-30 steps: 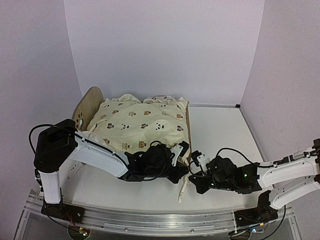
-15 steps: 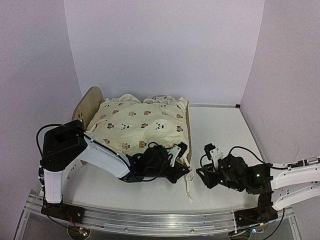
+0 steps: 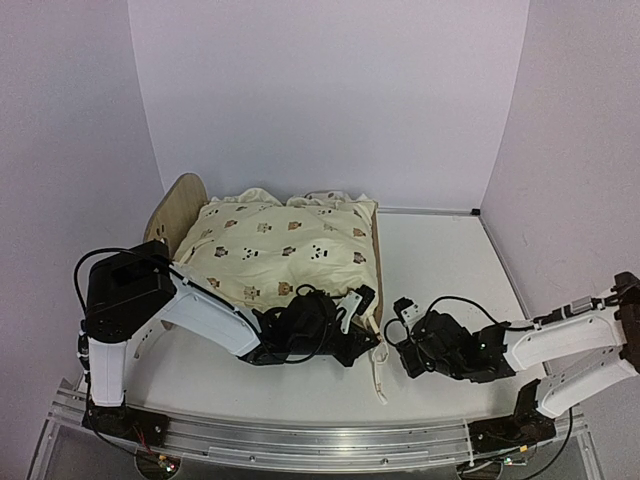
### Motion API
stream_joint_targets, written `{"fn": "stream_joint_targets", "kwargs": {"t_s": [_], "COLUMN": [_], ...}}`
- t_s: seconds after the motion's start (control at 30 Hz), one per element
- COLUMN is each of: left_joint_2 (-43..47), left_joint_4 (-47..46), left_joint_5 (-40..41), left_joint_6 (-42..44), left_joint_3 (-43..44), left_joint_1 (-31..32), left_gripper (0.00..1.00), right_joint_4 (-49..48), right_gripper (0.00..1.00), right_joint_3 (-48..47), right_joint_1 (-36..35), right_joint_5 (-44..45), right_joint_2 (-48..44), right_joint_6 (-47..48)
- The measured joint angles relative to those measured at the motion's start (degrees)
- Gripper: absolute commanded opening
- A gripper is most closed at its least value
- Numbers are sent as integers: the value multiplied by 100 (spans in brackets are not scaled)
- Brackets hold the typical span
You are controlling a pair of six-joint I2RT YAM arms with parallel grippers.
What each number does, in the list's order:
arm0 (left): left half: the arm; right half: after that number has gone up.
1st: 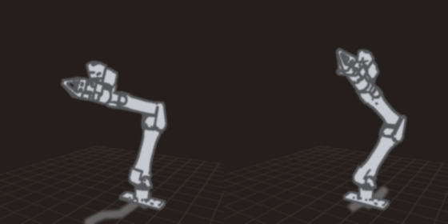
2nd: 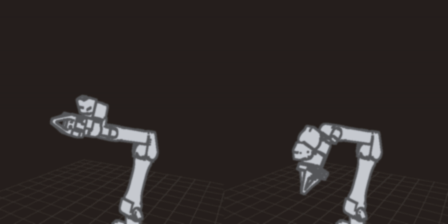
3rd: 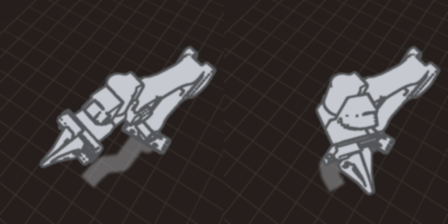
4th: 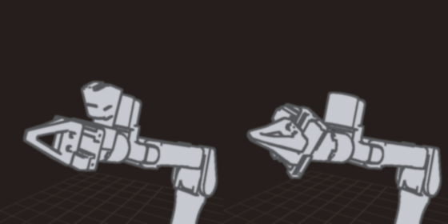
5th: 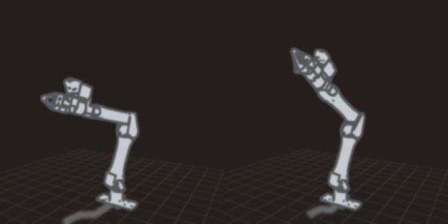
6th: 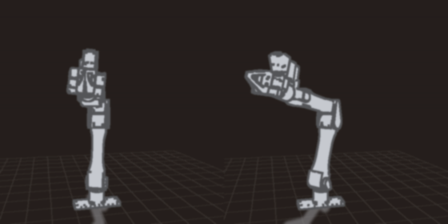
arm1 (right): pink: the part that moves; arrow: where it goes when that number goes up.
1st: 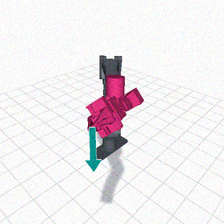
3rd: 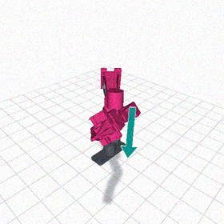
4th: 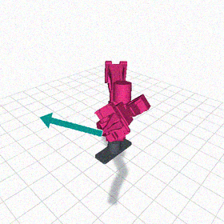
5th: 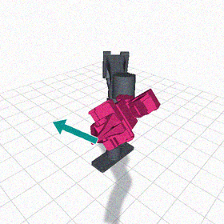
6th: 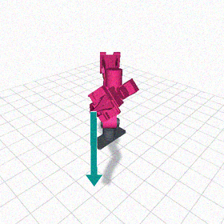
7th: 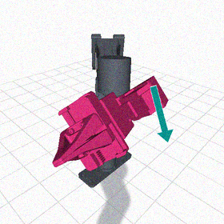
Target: Set up the pet bed
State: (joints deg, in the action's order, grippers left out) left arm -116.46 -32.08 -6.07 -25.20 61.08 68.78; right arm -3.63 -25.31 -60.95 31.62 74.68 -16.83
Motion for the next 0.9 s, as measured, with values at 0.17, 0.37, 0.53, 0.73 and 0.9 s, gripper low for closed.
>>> {"fn": "stream_joint_targets", "kwargs": {"t_s": [0.17,0.37,0.53,0.73,0.9], "left_joint_2": [0,0,0,0,0], "left_joint_4": [0,0,0,-4,-6], "left_joint_5": [0,-7,-14,-37,-42], "left_joint_6": [-1,-1,3,1,1], "left_joint_3": [0,0,-5,-7,-9], "left_joint_1": [-1,-4,-17,-27,-29], "left_gripper": [0,0,0,0,0], "right_joint_4": [-430,-919,-1186,-1346,-1492], "right_gripper": [33,33,34,35,40], "right_joint_3": [-19,-19,2,96,173], "right_joint_1": [55,79,90,92,104], "right_joint_5": [-465,-857,-1115,-1225,-1341], "right_joint_2": [285,395,392,327,285], "right_joint_6": [199,359,413,455,472]}}
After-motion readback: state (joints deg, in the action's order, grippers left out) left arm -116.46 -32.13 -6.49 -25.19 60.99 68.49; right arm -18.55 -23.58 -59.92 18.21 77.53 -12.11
